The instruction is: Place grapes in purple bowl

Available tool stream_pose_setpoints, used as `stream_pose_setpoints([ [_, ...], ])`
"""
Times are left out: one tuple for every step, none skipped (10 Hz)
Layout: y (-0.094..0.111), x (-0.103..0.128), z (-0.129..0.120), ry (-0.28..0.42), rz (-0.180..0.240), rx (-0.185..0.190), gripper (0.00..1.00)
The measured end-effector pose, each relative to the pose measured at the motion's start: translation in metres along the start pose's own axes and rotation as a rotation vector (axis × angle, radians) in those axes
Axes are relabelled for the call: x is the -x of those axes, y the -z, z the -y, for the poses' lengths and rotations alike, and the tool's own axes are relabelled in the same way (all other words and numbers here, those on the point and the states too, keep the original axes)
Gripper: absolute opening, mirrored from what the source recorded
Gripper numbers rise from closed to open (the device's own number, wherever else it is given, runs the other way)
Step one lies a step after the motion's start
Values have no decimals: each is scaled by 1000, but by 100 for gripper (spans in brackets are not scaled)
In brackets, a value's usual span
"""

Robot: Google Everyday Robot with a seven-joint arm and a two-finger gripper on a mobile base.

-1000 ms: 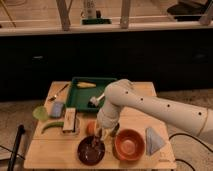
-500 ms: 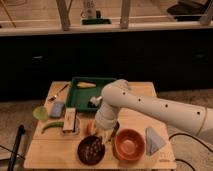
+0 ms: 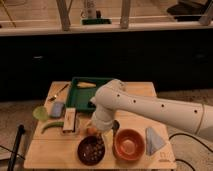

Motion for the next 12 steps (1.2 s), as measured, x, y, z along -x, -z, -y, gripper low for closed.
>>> stream_pose_setpoints([
  [0,1,-1,-1,1,1,80],
  [0,1,-1,-1,1,1,80],
  [-1,2,-1,0,4,3,80],
  [-1,3,-1,1,6,3,80],
  [-2,2,-2,1,8,2,80],
  [-2,2,-2,2,10,1,80],
  [-2,3,-2,4,12,1,80],
  [-3,3,-2,6,14,1,80],
  [-3,3,-2,8,16,1,80],
  [-3,3,-1,11,18,1,80],
  [-3,4,-1,13,20,2,80],
  [-4,4,-1,14,21,3,80],
])
